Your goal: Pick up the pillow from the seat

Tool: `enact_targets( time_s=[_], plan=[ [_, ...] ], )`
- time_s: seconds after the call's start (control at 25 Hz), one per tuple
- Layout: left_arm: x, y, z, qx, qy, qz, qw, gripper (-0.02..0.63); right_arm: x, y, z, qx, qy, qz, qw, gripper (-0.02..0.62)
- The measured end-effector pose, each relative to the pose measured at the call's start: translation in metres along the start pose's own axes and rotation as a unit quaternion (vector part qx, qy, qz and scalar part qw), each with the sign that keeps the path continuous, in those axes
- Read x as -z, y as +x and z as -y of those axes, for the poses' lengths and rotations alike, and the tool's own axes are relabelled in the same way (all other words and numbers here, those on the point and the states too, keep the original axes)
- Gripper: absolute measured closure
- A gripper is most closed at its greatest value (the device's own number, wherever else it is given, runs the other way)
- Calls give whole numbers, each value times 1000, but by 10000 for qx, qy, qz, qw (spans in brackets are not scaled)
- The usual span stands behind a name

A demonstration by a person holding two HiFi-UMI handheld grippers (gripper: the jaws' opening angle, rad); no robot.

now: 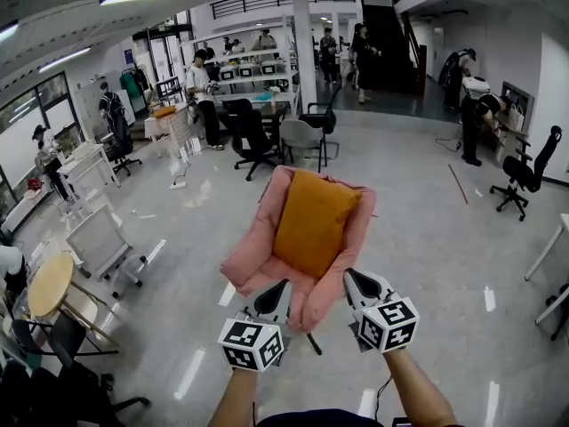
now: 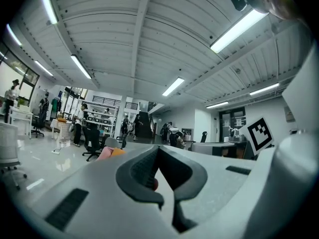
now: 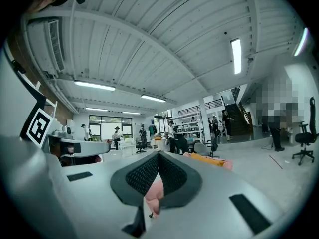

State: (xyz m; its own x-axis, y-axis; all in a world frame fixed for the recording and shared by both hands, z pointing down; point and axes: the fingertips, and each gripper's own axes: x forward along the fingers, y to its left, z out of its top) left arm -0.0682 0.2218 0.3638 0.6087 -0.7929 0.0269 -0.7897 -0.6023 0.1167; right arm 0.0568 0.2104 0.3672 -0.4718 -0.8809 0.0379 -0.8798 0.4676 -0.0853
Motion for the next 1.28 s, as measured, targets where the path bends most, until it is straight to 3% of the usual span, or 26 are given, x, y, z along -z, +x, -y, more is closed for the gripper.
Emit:
enact_targets(
  time_s=[0.72, 1.28],
  plan=[
    [8, 13, -6, -319, 16, -209, 9993, 606, 8, 17, 17, -255, 175, -106, 9995, 578],
    [6, 52, -50, -304, 27, -237, 9993, 606, 7, 70, 31, -236, 106, -136, 9996, 578]
  ],
)
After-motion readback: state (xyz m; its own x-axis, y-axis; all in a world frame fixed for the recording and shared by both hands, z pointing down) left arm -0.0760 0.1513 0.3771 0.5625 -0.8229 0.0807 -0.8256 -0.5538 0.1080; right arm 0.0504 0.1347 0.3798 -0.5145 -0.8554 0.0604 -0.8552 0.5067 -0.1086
